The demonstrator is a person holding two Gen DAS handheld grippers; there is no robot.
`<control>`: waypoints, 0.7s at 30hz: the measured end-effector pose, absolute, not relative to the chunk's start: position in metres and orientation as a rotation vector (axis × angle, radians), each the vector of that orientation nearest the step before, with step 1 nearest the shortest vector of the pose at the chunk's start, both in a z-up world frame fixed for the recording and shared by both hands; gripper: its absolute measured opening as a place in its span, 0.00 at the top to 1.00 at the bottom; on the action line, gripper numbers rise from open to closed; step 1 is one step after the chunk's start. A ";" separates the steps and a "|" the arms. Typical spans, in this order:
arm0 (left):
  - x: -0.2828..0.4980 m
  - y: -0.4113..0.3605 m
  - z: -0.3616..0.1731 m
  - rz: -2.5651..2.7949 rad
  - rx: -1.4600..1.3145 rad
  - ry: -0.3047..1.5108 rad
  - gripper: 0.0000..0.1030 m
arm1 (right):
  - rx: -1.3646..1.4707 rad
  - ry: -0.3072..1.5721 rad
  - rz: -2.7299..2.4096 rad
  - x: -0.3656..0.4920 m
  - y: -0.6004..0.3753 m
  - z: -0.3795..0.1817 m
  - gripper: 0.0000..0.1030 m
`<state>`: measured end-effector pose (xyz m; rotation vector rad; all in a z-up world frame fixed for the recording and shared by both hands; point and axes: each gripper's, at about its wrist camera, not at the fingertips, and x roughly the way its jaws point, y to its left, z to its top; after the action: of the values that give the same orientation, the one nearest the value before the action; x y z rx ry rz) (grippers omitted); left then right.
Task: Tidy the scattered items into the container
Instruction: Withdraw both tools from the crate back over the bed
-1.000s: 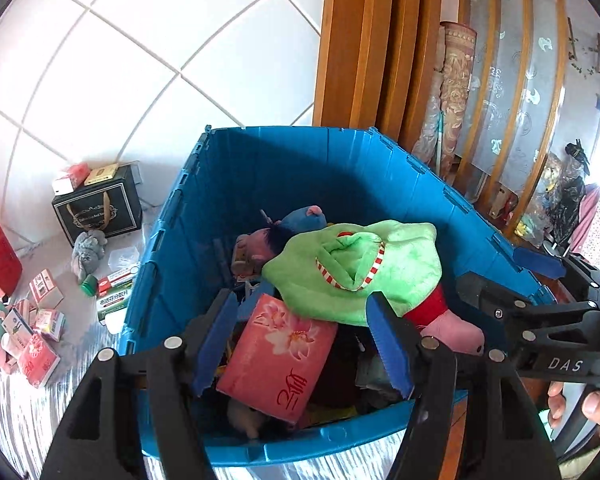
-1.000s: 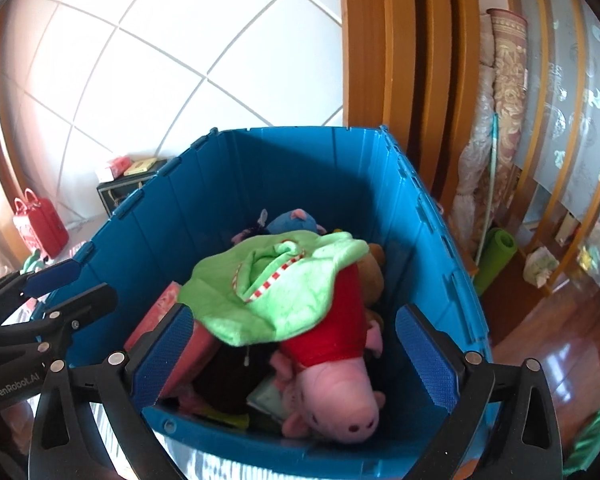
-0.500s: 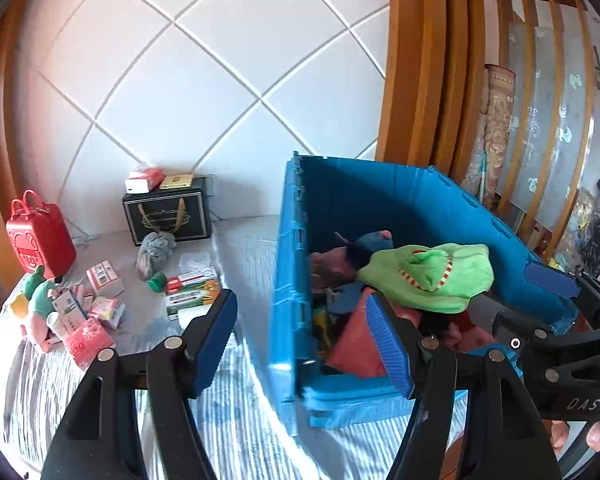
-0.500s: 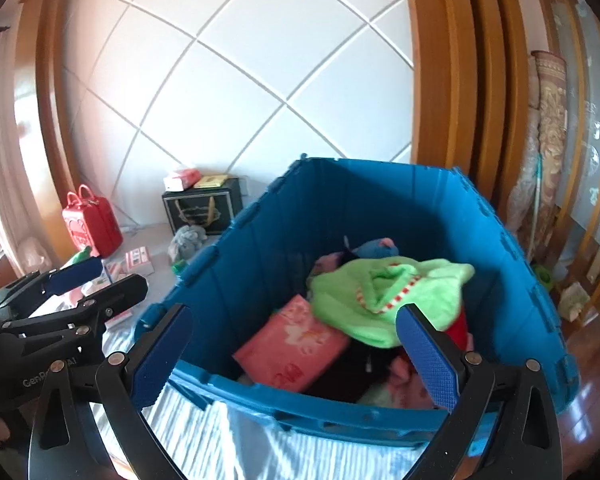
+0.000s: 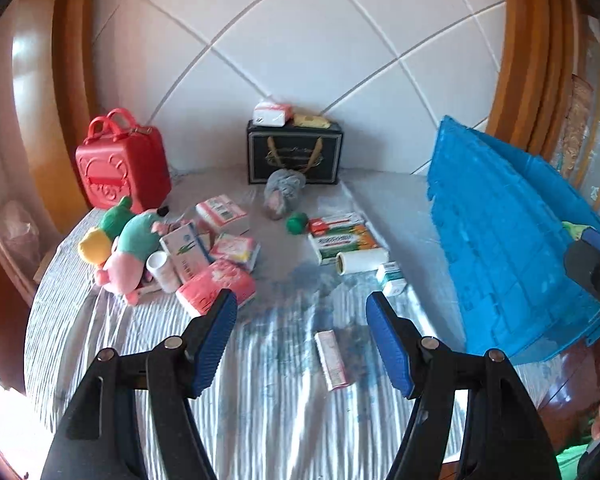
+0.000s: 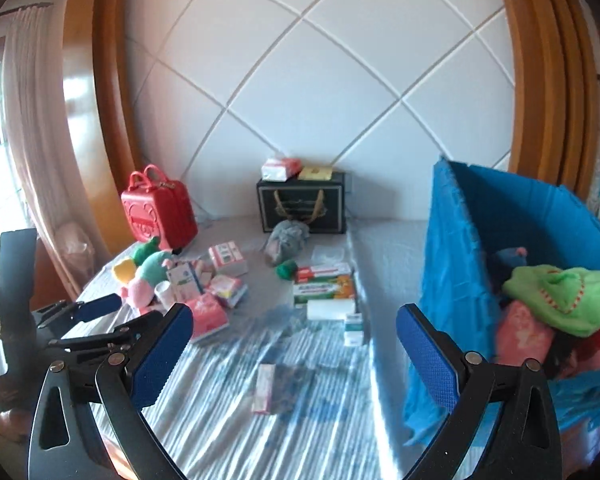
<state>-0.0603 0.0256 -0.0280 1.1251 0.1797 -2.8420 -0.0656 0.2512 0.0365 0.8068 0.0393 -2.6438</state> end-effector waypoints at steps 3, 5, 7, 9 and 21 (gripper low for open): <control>-0.067 -0.006 -0.049 -2.785 1.149 0.237 0.36 | 0.904 0.075 -2.606 -0.086 0.226 0.014 0.00; -0.075 -0.020 -0.063 -2.743 1.183 0.273 0.36 | 0.964 0.092 -2.572 -0.101 0.213 -0.004 0.00; -0.082 -0.033 -0.077 -2.674 1.219 0.276 0.36 | 1.021 0.102 -2.532 -0.117 0.203 -0.024 0.00; -0.089 -0.046 -0.090 -2.617 1.257 0.300 0.36 | 1.080 0.110 -2.479 -0.132 0.193 -0.044 0.00; -0.137 -0.108 -0.156 -2.502 1.361 0.378 0.36 | 1.280 0.162 -2.362 -0.218 0.119 -0.131 0.00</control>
<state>-0.1375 -0.1078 -0.1560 1.3612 0.3780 -2.5025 -0.2176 0.1195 -0.1306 1.2805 0.1619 -2.3623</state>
